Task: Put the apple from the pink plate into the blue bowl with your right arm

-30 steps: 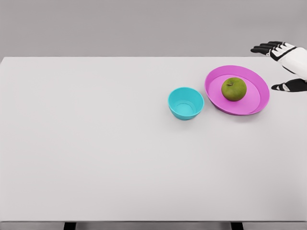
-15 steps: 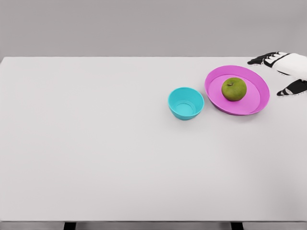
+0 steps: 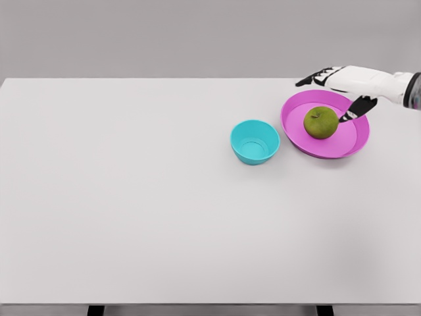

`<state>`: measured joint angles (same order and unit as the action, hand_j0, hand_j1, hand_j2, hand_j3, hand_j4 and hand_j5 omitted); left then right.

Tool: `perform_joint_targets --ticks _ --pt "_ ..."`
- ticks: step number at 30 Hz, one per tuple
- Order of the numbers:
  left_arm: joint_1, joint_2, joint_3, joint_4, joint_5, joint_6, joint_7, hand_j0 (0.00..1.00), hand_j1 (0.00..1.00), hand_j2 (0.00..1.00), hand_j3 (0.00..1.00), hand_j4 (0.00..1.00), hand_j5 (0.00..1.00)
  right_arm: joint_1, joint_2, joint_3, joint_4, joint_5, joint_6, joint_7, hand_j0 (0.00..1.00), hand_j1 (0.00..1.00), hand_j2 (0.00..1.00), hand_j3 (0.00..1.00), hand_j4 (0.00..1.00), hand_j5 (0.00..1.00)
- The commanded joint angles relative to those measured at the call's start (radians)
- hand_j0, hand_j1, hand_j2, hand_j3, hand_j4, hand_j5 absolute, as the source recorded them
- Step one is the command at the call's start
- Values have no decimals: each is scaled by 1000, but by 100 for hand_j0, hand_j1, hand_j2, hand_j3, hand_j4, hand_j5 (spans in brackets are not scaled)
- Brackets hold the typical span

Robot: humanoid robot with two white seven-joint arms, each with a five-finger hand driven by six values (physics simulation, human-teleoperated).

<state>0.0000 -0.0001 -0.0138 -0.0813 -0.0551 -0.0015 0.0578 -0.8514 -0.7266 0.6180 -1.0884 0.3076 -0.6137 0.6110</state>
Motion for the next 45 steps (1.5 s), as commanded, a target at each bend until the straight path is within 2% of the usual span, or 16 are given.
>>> perform_joint_targets --ticks 1,6,9,20,29,45 --pt "0 0 0 0 0 0 -1 100 100 100 100 100 100 0 -4 0 13 21 3 0 100 100 100 100 100 100" --pt "0 0 0 0 0 0 1 100 100 100 100 100 100 2 0 9 15 31 3 0 100 100 100 100 100 100" --pt "0 0 0 0 0 0 -1 100 100 100 100 100 100 2 9 55 50 31 3 0 100 100 100 100 100 100" --pt "0 0 0 0 0 0 1 100 100 100 100 100 100 -2 23 80 107 56 3 0 100 100 100 100 100 100" --pt "0 0 0 0 0 0 -1 100 100 100 100 100 100 -63 75 155 194 58 3 0 100 100 100 100 100 100" --pt "0 0 0 0 0 0 1 100 100 100 100 100 100 -84 98 161 252 79 3 0 100 100 100 100 100 100"
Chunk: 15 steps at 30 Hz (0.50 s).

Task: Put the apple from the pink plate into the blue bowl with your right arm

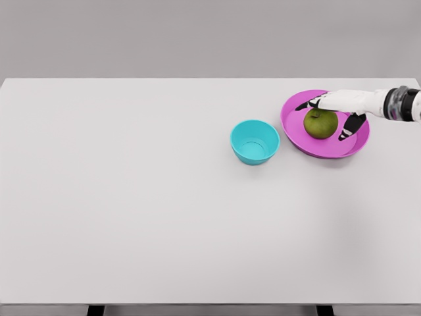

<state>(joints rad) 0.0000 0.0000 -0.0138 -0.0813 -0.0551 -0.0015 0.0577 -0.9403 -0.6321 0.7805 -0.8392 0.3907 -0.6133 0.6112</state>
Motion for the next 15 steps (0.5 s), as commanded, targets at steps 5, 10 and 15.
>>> perform_joint_targets --ticks 5,10,15 --pt "0 0 0 0 0 0 -1 100 100 100 100 100 100 -9 23 0 40 5 2 0 100 100 100 100 100 100" --pt "0 0 0 0 0 0 1 100 100 100 100 100 100 -9 25 3 61 7 2 0 100 100 100 100 100 100" --pt "0 0 0 0 0 0 1 100 100 100 100 100 100 -11 26 22 63 7 2 0 100 100 100 100 100 100"
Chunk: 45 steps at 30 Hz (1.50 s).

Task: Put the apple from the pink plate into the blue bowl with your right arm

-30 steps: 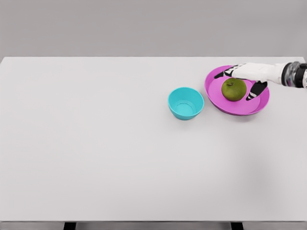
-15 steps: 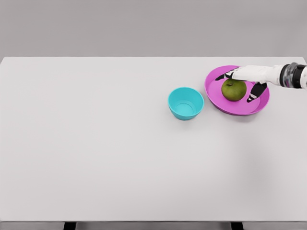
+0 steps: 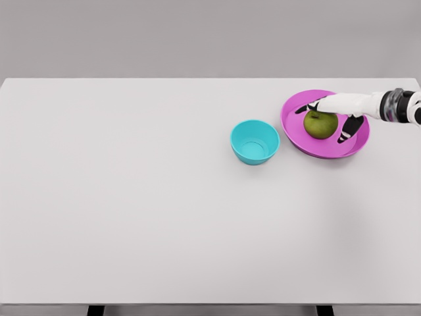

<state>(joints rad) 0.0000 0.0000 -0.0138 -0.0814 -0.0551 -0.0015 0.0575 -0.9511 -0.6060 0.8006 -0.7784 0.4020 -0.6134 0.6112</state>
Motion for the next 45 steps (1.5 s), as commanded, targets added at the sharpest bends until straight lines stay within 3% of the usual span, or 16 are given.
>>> perform_joint_targets --ticks 1,3,6,8,12,23,35,39,45 --pt "0 0 0 0 0 0 1 100 100 100 100 100 100 0 0 2 2 -5 3 0 100 100 100 100 100 100" --pt "0 0 0 0 0 0 -1 100 100 100 100 100 100 2 -1 3 4 -6 3 0 99 99 99 99 99 99" --pt "0 0 0 0 0 0 -1 100 100 100 100 100 100 2 -1 2 11 -6 3 0 74 74 74 74 74 74" --pt "0 0 0 0 0 0 -1 100 100 100 100 100 100 2 -1 2 11 -6 3 0 63 63 63 63 63 63" --pt "0 0 0 0 0 0 1 100 100 100 100 100 100 2 -1 0 11 -6 3 0 59 59 59 59 59 59" --pt "0 0 0 0 0 0 1 100 100 100 100 100 100 -26 -9 -12 -18 -17 3 0 59 59 59 59 59 59" --pt "0 0 0 0 0 0 -1 100 100 100 100 100 100 -18 -15 -54 -314 -19 3 0 60 60 60 60 60 60" --pt "0 0 0 0 0 0 -1 100 100 100 100 100 100 20 -15 -47 -421 -19 3 0 60 60 60 60 60 60" --pt "0 0 0 0 0 0 1 100 100 100 100 100 100 55 -5 -44 -481 -19 3 0 60 60 60 60 60 60"
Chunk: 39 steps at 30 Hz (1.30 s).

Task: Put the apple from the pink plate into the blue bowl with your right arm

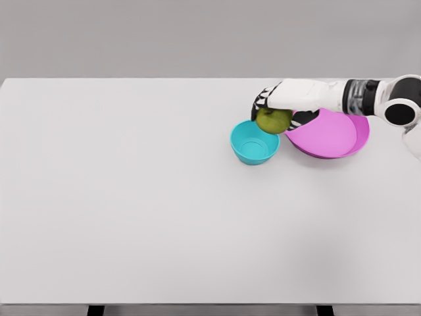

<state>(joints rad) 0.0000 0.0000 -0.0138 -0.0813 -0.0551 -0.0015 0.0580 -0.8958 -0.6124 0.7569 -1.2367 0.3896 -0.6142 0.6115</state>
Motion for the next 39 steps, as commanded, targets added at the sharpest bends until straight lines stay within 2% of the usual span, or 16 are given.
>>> perform_joint_targets --ticks 1,11,16,18,19,20,29,31,32,35,37,39 --pt "0 0 0 0 0 0 0 100 100 100 100 100 100 0 2 -1 -23 -6 3 -1 60 60 60 60 60 60" --pt "0 0 0 0 0 0 0 100 100 100 100 100 100 17 25 35 -26 -1 3 -1 61 61 61 61 61 61" --pt "0 0 0 0 0 0 0 100 100 100 100 100 100 17 25 41 -50 -1 3 -1 62 62 62 62 62 62" --pt "0 0 0 0 0 0 -1 100 100 100 100 100 100 17 22 41 -46 -1 3 -1 68 68 68 68 68 68" --pt "0 0 0 0 0 0 0 100 100 100 100 100 100 15 25 41 -37 -1 3 -1 94 94 94 94 94 94" --pt "0 0 0 0 0 0 0 100 100 100 100 100 100 15 25 41 -32 -1 3 -1 100 100 100 100 100 100" --pt "0 0 0 0 0 0 0 100 100 100 100 100 100 9 22 35 -27 0 3 -1 100 100 100 100 100 100" --pt "0 0 0 0 0 0 0 100 100 100 100 100 100 0 10 -2 -29 -6 3 -1 100 100 100 100 100 100" --pt "0 0 0 0 0 0 -1 100 100 100 100 100 100 5 6 -50 -29 -8 3 -1 100 100 100 100 100 100" --pt "0 0 0 0 0 0 0 100 100 100 100 100 100 28 -66 -145 -27 -11 3 -1 100 100 100 100 100 100" --pt "0 0 0 0 0 0 -1 100 100 100 100 100 100 75 -125 -217 -27 -20 3 -1 100 100 100 100 100 100" --pt "0 0 0 0 0 0 -1 100 100 100 100 100 100 152 -155 -304 -27 -40 3 -1 100 100 100 100 100 100"
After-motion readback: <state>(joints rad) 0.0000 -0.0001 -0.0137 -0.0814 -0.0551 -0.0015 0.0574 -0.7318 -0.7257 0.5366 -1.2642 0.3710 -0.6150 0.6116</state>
